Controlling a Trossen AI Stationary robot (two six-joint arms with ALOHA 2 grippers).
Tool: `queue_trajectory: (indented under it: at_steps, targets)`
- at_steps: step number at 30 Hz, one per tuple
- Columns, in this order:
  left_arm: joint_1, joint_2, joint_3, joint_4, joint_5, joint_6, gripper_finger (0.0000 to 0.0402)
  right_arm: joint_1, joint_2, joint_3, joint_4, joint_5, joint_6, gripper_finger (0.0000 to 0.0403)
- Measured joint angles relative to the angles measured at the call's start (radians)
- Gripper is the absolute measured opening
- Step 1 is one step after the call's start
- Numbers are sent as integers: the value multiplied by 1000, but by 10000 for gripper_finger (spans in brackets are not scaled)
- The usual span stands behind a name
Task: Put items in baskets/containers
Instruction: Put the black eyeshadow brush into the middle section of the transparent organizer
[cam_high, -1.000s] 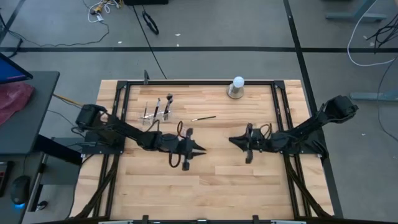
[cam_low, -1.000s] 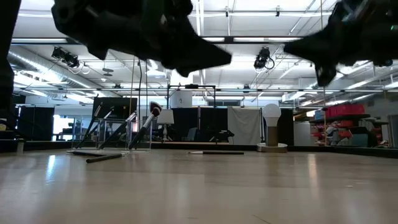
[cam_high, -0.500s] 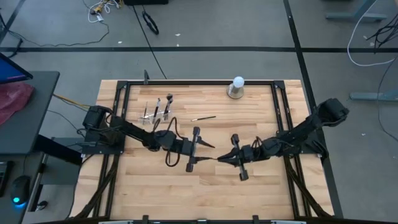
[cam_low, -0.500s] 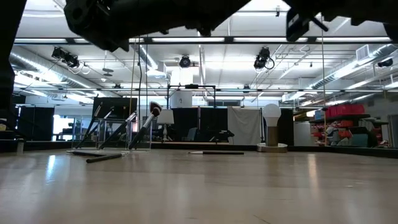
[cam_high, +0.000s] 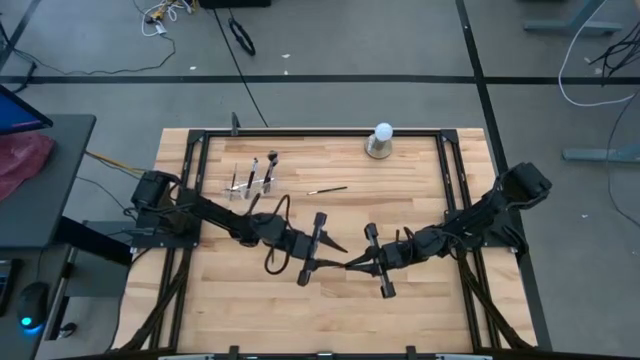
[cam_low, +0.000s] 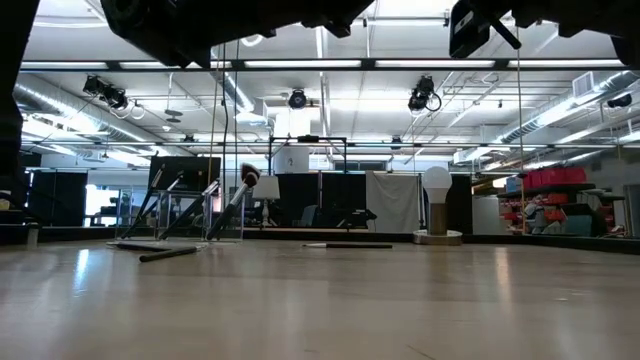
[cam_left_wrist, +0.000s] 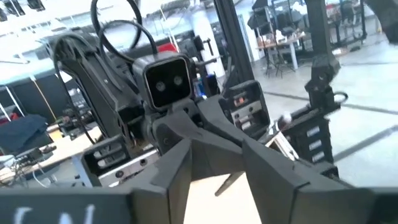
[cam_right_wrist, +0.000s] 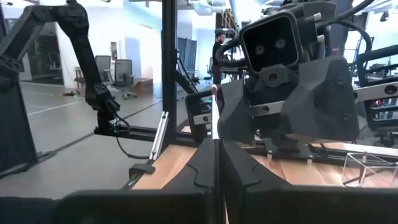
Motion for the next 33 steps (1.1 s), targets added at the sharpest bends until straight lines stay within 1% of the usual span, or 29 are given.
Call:
queue_trajectory:
  at_steps: [2,5,10,15,20,22,26,28,33]
  targets:
    - [0,-4,0,-32,-3,23,142,0,0,-1,-12,3,-1,8]
    - [-3,-4,1,-52,-5,66,140,12,0,-1,-13,12,-16,8]
    - [-4,4,-5,-127,44,80,165,22,-7,2,60,23,-35,8]
    - [-3,0,-2,-107,40,67,200,24,-12,2,62,14,-48,8]
    - [-8,0,-2,-10,-34,38,217,24,-11,2,49,14,-49,8]
    - [-8,0,-2,10,-55,27,217,24,-11,2,47,12,-49,8]
    - [-14,0,-2,50,-57,20,206,23,-11,2,44,21,-49,8]
    - [-15,0,-2,61,-57,20,195,23,-11,2,43,35,-49,8]
    - [-15,-1,-2,86,-17,8,155,23,-11,1,41,40,-49,8]
